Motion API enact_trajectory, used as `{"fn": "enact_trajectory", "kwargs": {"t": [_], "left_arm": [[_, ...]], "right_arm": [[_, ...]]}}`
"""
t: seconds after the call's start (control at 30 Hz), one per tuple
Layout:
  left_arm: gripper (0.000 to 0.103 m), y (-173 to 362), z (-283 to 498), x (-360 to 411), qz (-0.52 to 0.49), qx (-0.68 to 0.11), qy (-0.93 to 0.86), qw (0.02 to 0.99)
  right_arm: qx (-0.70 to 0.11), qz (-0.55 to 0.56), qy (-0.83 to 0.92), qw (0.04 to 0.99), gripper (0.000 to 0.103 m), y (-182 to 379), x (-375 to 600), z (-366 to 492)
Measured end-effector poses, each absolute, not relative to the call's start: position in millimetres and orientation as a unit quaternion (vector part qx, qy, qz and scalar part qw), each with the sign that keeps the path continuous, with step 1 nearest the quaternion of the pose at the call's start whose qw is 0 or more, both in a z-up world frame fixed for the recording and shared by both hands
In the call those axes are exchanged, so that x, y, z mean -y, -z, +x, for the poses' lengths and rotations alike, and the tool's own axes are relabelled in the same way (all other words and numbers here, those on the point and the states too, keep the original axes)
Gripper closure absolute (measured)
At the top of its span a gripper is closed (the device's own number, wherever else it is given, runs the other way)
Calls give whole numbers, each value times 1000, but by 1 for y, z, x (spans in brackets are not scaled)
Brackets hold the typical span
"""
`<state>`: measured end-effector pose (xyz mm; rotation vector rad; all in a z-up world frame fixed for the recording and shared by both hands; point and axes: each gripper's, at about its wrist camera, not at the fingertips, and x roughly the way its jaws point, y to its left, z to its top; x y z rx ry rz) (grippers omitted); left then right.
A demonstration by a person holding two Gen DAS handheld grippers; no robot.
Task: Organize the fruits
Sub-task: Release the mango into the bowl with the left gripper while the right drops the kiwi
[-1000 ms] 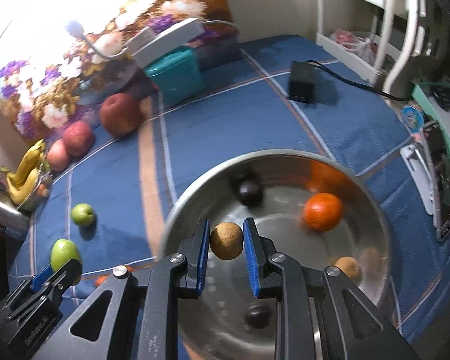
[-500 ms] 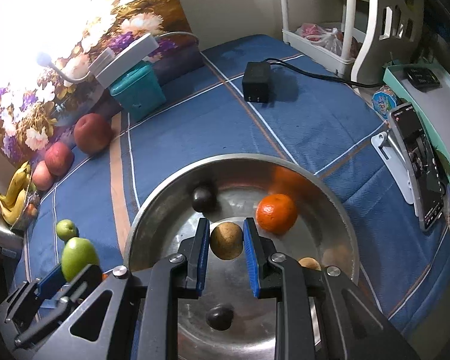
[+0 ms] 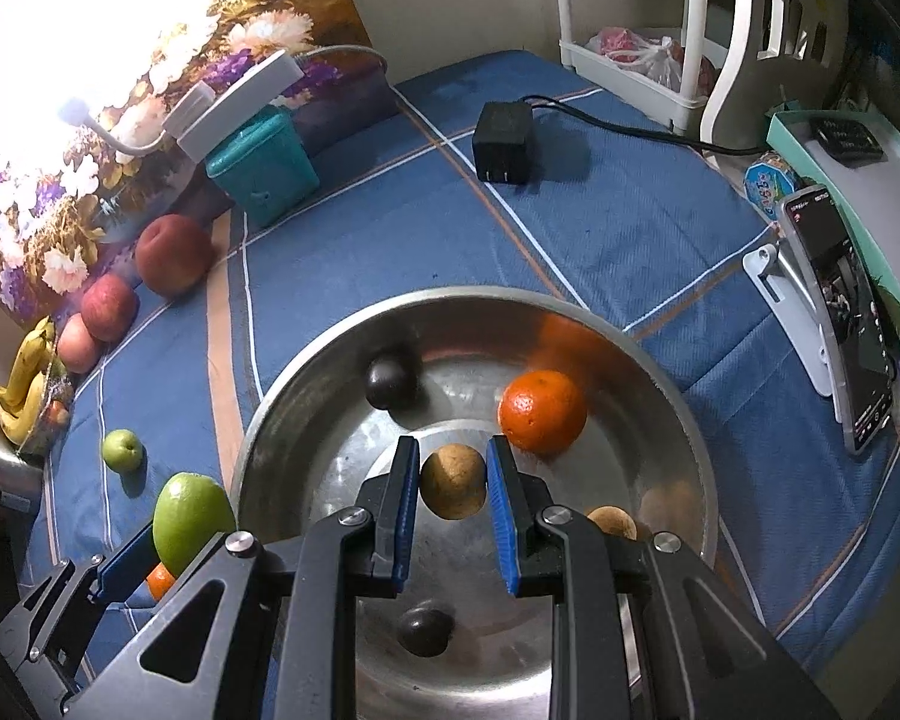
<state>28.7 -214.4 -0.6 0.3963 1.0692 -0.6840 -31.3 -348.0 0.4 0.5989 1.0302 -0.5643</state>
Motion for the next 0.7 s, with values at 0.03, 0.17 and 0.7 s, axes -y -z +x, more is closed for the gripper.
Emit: {"fn": "enact_trajectory", "kwargs": {"t": [0.03, 0.17, 0.7], "left_arm": [[60, 1, 28, 215, 186, -496, 318, 786], [60, 5, 24, 219, 194, -495, 320, 784], [60, 16, 24, 221, 193, -509, 315, 778]], "right_arm": [[-480, 279, 262, 789, 79, 1, 348, -31], [-483, 281, 261, 787, 79, 4, 349, -32], [-494, 278, 258, 782, 79, 8, 349, -29]]}}
